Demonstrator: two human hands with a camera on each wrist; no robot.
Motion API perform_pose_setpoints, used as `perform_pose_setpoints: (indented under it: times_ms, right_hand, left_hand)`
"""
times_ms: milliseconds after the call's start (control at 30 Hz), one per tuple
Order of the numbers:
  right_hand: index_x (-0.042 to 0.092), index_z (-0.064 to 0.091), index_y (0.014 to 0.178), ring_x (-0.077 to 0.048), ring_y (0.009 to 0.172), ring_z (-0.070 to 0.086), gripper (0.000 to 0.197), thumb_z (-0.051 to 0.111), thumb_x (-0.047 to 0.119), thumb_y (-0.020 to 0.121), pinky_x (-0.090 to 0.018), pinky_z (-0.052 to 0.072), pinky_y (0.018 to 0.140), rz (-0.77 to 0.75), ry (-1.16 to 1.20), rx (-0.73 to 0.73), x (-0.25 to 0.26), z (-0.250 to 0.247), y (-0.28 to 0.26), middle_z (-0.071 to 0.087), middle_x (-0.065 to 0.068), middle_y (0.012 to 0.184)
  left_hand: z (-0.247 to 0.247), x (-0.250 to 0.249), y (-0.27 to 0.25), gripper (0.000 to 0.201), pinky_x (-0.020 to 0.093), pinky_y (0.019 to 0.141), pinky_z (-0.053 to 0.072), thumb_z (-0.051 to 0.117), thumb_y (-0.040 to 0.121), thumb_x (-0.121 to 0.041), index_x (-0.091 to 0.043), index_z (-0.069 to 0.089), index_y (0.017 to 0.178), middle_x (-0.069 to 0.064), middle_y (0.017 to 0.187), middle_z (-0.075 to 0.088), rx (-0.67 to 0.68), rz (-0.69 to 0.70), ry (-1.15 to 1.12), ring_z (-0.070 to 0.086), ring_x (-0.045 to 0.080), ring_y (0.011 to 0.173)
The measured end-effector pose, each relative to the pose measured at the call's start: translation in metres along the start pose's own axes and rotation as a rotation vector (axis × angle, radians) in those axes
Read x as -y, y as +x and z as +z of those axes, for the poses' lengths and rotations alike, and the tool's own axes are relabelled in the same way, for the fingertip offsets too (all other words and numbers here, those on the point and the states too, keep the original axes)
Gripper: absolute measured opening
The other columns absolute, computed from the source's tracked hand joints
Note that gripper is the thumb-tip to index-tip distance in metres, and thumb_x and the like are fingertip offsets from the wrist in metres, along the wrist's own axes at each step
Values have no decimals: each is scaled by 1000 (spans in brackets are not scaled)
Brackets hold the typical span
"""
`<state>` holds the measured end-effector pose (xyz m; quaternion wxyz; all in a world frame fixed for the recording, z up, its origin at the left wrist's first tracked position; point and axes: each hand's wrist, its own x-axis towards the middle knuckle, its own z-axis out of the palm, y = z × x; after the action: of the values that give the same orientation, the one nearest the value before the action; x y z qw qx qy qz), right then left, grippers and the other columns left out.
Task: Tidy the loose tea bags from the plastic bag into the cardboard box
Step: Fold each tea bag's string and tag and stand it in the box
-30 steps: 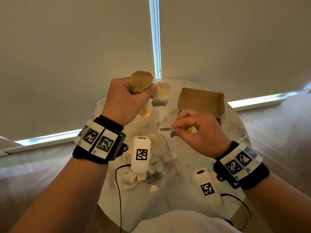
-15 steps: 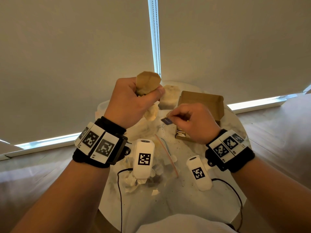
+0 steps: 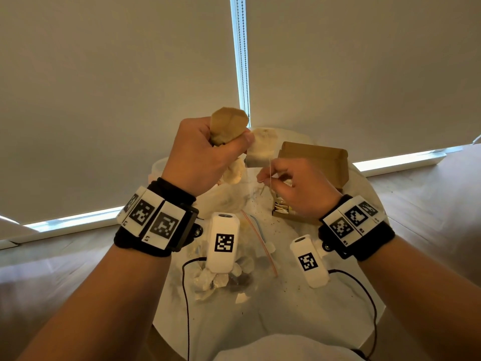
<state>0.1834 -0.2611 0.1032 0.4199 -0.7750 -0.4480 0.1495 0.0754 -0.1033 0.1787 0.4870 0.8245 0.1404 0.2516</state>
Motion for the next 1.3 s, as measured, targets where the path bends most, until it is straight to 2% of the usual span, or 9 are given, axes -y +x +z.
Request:
perform_pose_setpoints:
  times_ms: [133, 267, 400, 567, 700, 867, 1033, 1167, 1300]
  right_hand:
    - [17, 79, 94, -6, 82, 60, 12, 72, 10, 86, -8, 42, 67, -52, 44, -45, -2, 5, 3, 67, 2, 99]
    - [12, 77, 99, 5, 84, 68, 17, 69, 3, 87, -7, 48, 75, -4, 216, 34, 2, 8, 1, 71, 14, 90]
    - [3, 74, 99, -4, 82, 72, 19, 62, -7, 89, -14, 53, 76, 11, 361, 106, 1, 15, 0, 75, -1, 88]
    - [-3, 70, 106, -17, 90, 73, 26, 50, -12, 93, -23, 56, 81, 34, 481, 200, 0, 20, -6, 75, -14, 94]
    - [-1, 66, 114, -29, 97, 70, 43, 42, -13, 81, -41, 59, 85, 155, 646, 307, -2, 16, -15, 74, -18, 99]
    - [-2, 61, 118, -41, 94, 68, 36, 42, -18, 91, -40, 60, 77, 185, 726, 288, -6, 10, -28, 71, -26, 99]
    - [0, 62, 114, -33, 89, 71, 39, 42, -23, 89, -31, 59, 73, 175, 615, 225, -12, 10, -36, 72, -22, 96]
    - [-3, 56, 116, -31, 84, 73, 26, 47, -13, 94, -28, 59, 66, 200, 610, 198, -9, 12, -37, 73, -21, 93]
    - [-9, 54, 105, -26, 70, 74, 15, 58, -9, 91, -29, 60, 57, 282, 629, 150, -6, 17, -41, 72, -25, 81]
  left_hand:
    - [3, -1, 1, 3, 29, 71, 57, 74, 88, -12, -11, 75, 85, 9, 81, 74, 18, 3, -37, 70, 22, 76]
    - [5, 2, 3, 4, 34, 73, 58, 74, 88, -12, -9, 75, 87, 9, 81, 74, 21, 5, -38, 70, 22, 76]
    - [6, 6, 4, 6, 40, 73, 58, 74, 87, -15, -10, 76, 86, 10, 80, 74, 18, 4, -19, 70, 25, 76]
    - [4, 11, 4, 5, 33, 71, 58, 74, 88, -14, -9, 76, 85, 8, 80, 74, -5, -18, -30, 70, 22, 74]
    - [3, 20, 6, 9, 22, 65, 55, 74, 87, -13, -5, 75, 86, 11, 81, 75, -43, -62, -46, 70, 19, 73]
    - [3, 38, 7, 13, 24, 63, 54, 74, 88, -17, -4, 74, 87, 11, 82, 75, -104, -166, -106, 69, 15, 69]
    - [7, 42, 4, 8, 23, 58, 53, 73, 89, -16, -19, 73, 81, 1, 78, 76, -91, -221, -164, 71, 13, 68]
    - [14, 37, 2, 8, 22, 42, 40, 71, 90, -15, -17, 74, 83, 8, 78, 76, -72, -262, -255, 56, 10, 47]
    - [20, 36, 4, 8, 35, 48, 37, 73, 89, -17, -19, 76, 81, 14, 78, 74, -88, -310, -363, 51, 32, 59]
